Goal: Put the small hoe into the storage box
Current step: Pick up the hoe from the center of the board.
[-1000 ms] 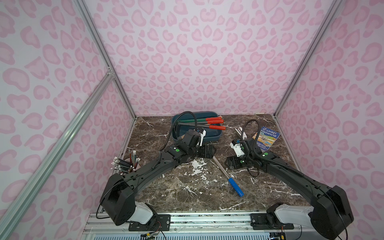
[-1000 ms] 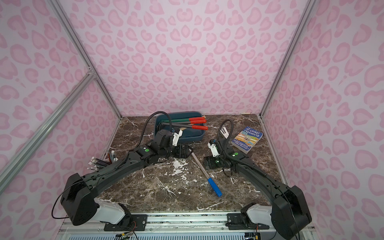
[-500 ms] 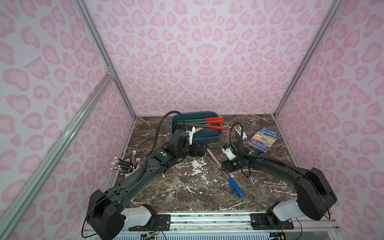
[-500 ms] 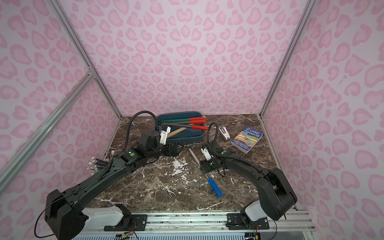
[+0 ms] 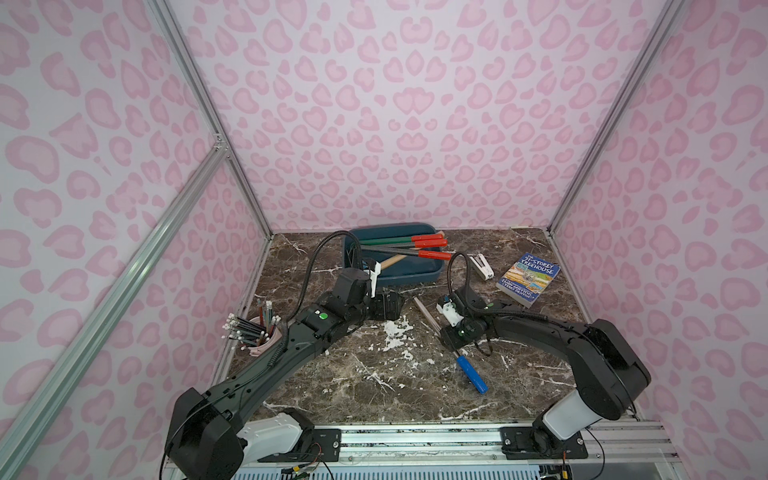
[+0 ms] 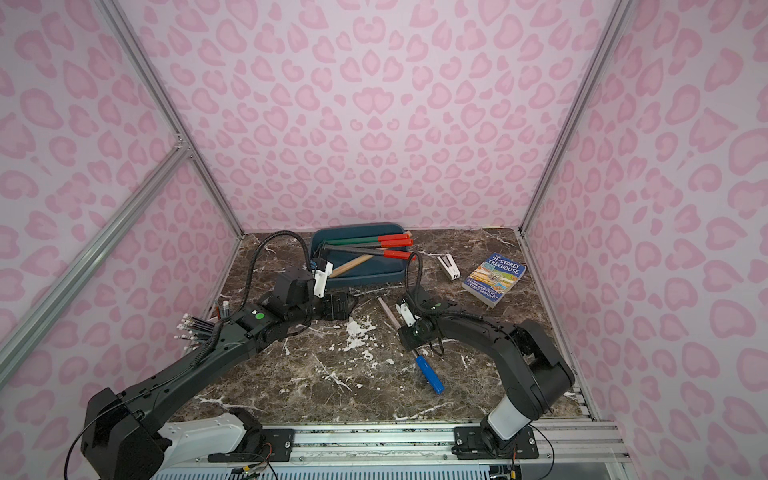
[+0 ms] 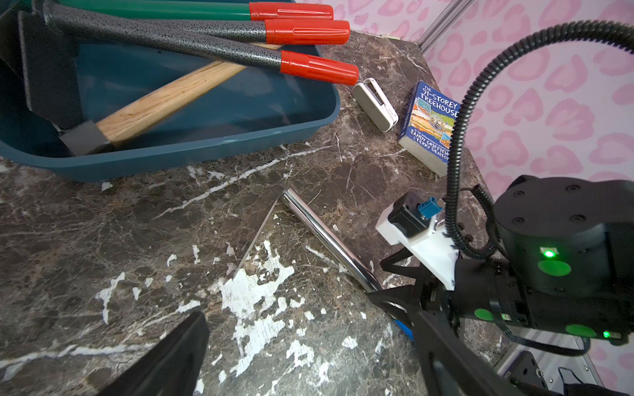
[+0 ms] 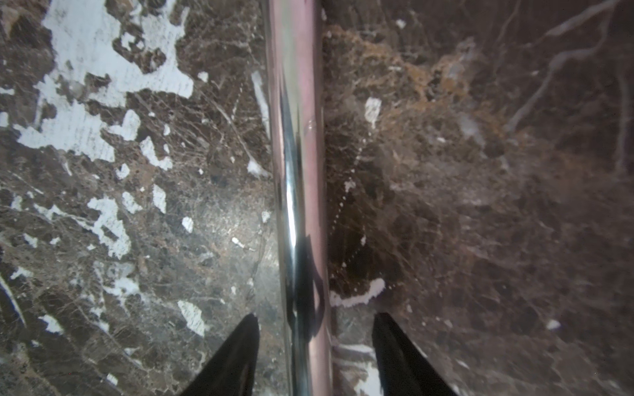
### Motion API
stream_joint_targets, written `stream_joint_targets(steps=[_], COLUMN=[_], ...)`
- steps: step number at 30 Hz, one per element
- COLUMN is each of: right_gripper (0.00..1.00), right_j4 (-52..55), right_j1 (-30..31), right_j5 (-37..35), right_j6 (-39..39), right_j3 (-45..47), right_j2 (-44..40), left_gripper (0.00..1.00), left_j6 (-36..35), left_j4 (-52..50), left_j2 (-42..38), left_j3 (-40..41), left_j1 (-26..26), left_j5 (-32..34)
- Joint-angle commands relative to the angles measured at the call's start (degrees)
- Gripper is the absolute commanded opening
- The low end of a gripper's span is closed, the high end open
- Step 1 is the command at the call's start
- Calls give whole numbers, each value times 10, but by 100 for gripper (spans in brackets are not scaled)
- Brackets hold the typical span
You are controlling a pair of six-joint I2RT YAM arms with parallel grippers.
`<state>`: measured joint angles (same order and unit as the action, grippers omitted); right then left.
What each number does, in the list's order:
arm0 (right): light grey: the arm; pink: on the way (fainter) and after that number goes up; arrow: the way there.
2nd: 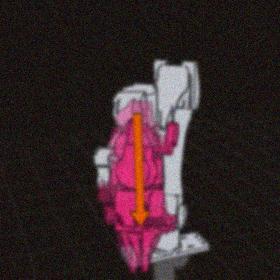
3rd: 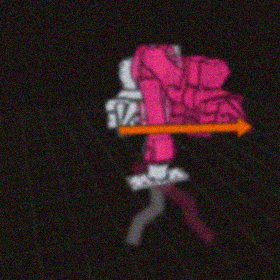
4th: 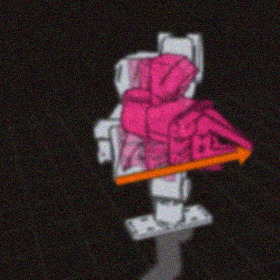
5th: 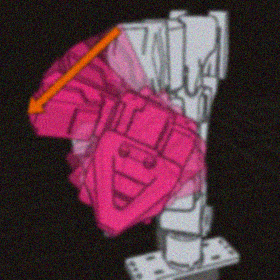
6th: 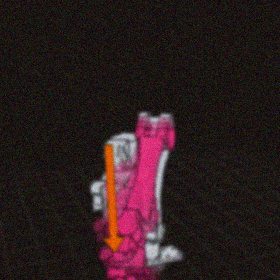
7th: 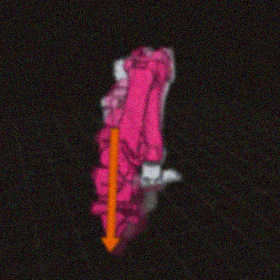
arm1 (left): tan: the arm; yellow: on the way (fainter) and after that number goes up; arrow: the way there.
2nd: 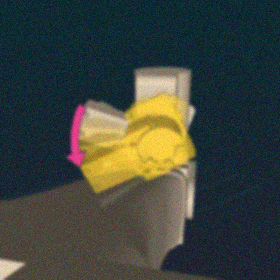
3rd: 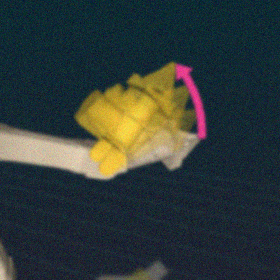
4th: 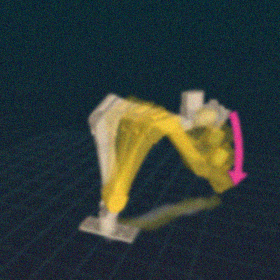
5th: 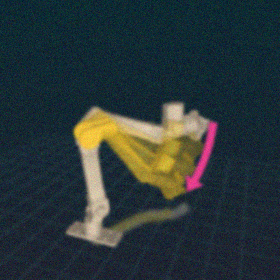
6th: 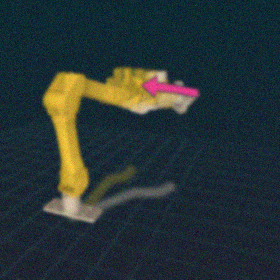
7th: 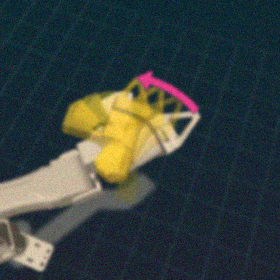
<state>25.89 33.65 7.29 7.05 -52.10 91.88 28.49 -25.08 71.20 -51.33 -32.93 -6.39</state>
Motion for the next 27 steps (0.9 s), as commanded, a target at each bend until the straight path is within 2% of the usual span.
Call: stream_joint_targets(steps=[1, 6, 27], right_gripper=[54, 50, 43], right_j4=[-16, -15, 19], right_j1=[3, 8, 28], right_j5=[3, -8, -67], right_j6=[-1, 2, 21], right_j3=[4, 5, 6], right_j2=[8, 22, 23], left_gripper=[97, 97, 97], left_j6=[2, 8, 13], left_j4=[20, 26, 33], left_j2=[-2, 0, 5], left_j3=[4, 9, 14], left_j1=[2, 3, 4], left_j5=[-7, -13, -16])
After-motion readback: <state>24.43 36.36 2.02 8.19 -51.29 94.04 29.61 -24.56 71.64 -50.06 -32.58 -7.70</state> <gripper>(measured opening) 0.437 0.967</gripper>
